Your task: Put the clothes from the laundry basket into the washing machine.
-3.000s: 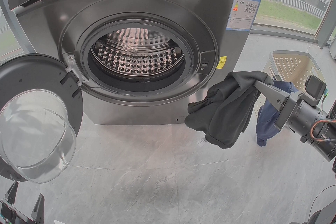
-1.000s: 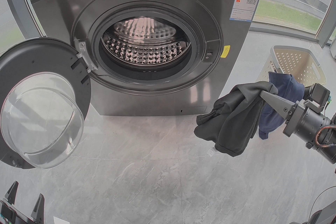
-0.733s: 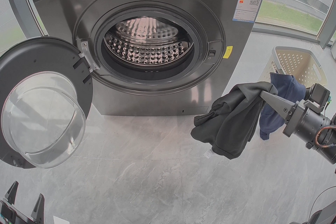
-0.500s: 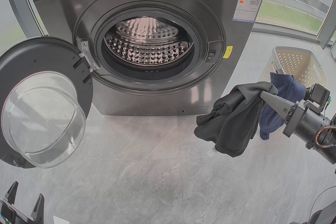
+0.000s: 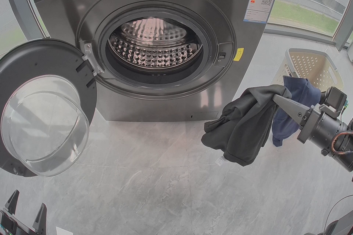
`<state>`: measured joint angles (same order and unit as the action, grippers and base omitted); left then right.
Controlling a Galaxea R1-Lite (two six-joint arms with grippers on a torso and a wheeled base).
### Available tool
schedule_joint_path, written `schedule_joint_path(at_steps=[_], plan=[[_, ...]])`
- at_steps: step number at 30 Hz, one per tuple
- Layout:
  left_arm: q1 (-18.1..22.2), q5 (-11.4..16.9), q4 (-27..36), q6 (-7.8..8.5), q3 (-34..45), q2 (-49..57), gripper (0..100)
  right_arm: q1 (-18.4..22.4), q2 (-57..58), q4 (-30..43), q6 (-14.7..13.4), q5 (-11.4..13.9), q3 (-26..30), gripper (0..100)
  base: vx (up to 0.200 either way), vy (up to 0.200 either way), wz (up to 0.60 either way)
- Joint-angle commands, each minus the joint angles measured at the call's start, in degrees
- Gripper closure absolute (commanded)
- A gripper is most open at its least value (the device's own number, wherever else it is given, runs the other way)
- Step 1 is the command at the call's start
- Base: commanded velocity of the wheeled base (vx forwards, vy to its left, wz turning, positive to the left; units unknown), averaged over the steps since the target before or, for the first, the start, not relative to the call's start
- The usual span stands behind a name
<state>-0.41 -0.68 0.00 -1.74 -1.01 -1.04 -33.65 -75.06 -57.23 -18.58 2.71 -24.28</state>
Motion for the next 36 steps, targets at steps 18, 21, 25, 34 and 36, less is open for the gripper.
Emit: schedule_joint_path(at_steps=[18, 21, 25, 34, 36], plan=[[0.1, -0.2, -0.1, 1.04, 1.0, 0.8, 0, -12.0, -5.9, -1.1, 0.4, -10.1, -5.2, 100, 0.0, 0.044, 0.0], [0.1, -0.2, -0.1, 1.48, 1.0, 0.8, 0, -12.8, -9.0, -3.3, 0.6, -10.2, -6.7, 100, 0.0, 0.0, 0.0], [0.2, 0.1, -0.2, 1.13, 1.0, 0.8, 0, -13.9, -11.9, -6.4, 0.6, -10.2, -7.4, 100, 0.0, 0.0, 0.0], [0.2, 3.3, -4.7, 0.42, -8.8, -2.5, 0, -15.1, -16.2, -8.1, 0.6, -11.2, -10.3, 100, 0.0, 0.0, 0.0], [-0.3, 8.7, -4.1, 0.6, -9.9, -5.2, 0, -15.3, -17.3, -8.2, 0.5, -11.3, -11.7, 100, 0.0, 0.0, 0.0]])
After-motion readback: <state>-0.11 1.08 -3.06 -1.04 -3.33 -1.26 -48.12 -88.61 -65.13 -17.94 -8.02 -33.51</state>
